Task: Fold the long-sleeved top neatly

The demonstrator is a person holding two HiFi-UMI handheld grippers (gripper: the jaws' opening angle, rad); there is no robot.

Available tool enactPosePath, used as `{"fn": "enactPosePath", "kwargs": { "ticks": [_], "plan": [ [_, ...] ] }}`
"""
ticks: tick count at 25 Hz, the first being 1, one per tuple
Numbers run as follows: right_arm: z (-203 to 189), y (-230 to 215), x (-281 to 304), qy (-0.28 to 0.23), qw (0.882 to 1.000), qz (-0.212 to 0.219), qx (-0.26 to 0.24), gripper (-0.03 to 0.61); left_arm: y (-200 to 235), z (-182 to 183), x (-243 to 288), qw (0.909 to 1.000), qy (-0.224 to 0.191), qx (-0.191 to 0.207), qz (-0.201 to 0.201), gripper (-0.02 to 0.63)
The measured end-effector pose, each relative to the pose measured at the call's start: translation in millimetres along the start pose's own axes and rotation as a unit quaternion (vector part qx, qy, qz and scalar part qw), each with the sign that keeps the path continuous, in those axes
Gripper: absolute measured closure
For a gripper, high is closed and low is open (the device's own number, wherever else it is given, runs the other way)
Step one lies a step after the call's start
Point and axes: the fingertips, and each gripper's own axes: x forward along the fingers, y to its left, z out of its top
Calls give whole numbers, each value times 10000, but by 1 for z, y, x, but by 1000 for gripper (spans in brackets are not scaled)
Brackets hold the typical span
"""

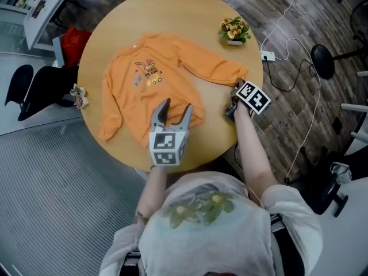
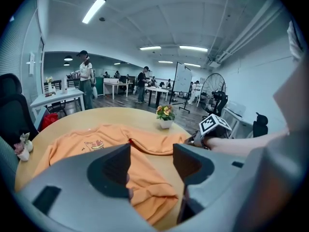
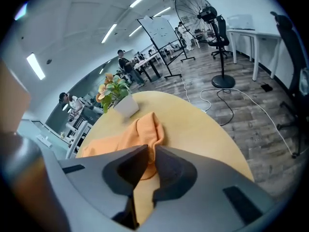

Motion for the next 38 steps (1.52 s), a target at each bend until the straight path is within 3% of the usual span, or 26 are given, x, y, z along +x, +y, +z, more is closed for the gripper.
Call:
{"fn": "enactPosePath", "kwargs": {
  "ticks": [3, 9, 18, 30, 38],
  "plan": [
    [8, 8, -6, -138, 9997, 191, -51, 535, 9, -3, -4, 10000, 50, 7, 7, 348],
    [55, 50, -48, -877, 9911, 668, -740, 537, 35, -1, -12, 10000, -1, -76, 55, 348],
    [100, 159, -112, -1753, 9564, 1756, -1538, 538, 79, -7, -33, 9992, -151, -340, 171, 348],
    [85, 288, -112, -1866, 9191, 2375, -2532, 538, 158, -31, -78, 9949, -304, -771, 569, 348],
    [31, 422, -105, -1723, 8667, 3058, -3544, 538, 217, -61, -110, 9889, -331, -1149, 878, 348]
  ]
}}
